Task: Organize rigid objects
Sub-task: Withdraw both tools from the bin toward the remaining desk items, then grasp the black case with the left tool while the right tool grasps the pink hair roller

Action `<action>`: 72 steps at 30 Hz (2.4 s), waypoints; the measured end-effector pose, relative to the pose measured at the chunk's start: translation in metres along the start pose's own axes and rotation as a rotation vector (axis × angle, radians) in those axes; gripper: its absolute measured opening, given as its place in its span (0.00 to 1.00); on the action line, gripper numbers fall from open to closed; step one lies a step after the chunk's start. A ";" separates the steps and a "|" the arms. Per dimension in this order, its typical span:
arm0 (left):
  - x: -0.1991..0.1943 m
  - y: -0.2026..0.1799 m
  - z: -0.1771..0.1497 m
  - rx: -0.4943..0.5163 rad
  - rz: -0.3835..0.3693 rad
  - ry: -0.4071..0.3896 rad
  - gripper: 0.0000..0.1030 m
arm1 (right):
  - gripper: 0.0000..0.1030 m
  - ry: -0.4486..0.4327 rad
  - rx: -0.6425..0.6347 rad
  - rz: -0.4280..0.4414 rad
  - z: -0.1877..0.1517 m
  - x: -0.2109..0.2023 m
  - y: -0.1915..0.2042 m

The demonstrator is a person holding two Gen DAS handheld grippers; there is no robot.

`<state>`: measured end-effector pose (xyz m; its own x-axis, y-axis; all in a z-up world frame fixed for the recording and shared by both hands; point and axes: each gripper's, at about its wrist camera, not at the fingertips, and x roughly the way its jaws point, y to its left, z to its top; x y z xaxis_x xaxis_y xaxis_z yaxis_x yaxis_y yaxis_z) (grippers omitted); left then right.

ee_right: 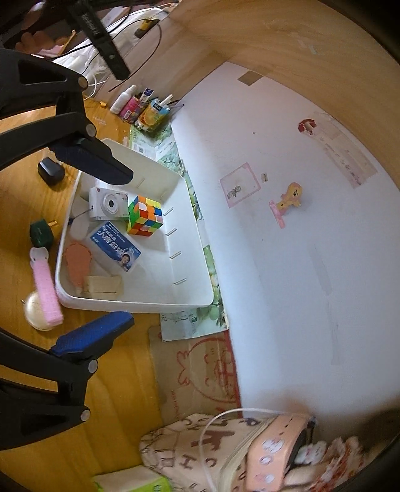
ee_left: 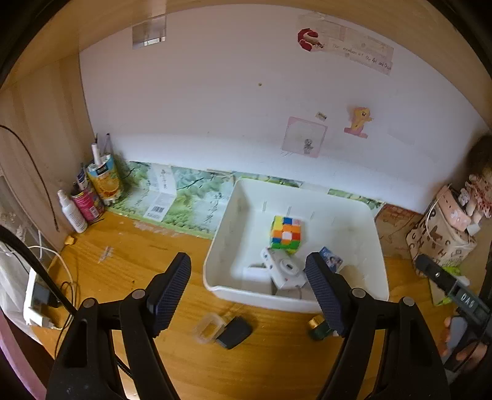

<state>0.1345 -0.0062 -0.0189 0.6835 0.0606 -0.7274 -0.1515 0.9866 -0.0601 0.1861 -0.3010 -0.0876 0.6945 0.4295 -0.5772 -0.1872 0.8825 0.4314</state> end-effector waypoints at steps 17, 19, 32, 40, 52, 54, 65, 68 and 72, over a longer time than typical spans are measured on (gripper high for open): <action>0.013 0.025 -0.051 0.004 0.026 0.159 0.78 | 0.83 0.143 0.313 0.028 -0.047 0.004 -0.037; 0.019 0.027 -0.056 -0.001 0.032 0.185 0.78 | 0.83 0.161 0.369 0.023 -0.052 0.007 -0.044; 0.071 0.032 -0.087 -0.069 0.020 0.387 0.78 | 0.83 0.286 0.604 -0.025 -0.088 0.036 -0.079; 0.102 0.028 -0.097 -0.033 0.033 0.482 0.78 | 0.83 0.333 0.674 -0.005 -0.100 0.053 -0.087; 0.138 0.025 -0.104 -0.010 0.055 0.571 0.78 | 0.61 0.319 0.667 0.006 -0.101 0.066 -0.087; 0.142 0.024 -0.104 -0.004 0.062 0.578 0.78 | 0.56 0.315 0.651 0.003 -0.100 0.066 -0.085; 0.161 0.022 -0.103 0.006 0.079 0.609 0.79 | 0.41 0.298 0.607 0.017 -0.101 0.072 -0.080; 0.165 0.020 -0.102 -0.002 0.077 0.617 0.80 | 0.40 0.295 0.596 0.016 -0.101 0.073 -0.079; 0.169 0.018 -0.102 -0.007 0.074 0.623 0.80 | 0.40 0.282 0.591 0.021 -0.101 0.073 -0.079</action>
<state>0.1742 0.0064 -0.2126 0.1267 0.0268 -0.9916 -0.1888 0.9820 0.0024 0.1816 -0.3199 -0.2343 0.4708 0.5503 -0.6896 0.2703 0.6541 0.7065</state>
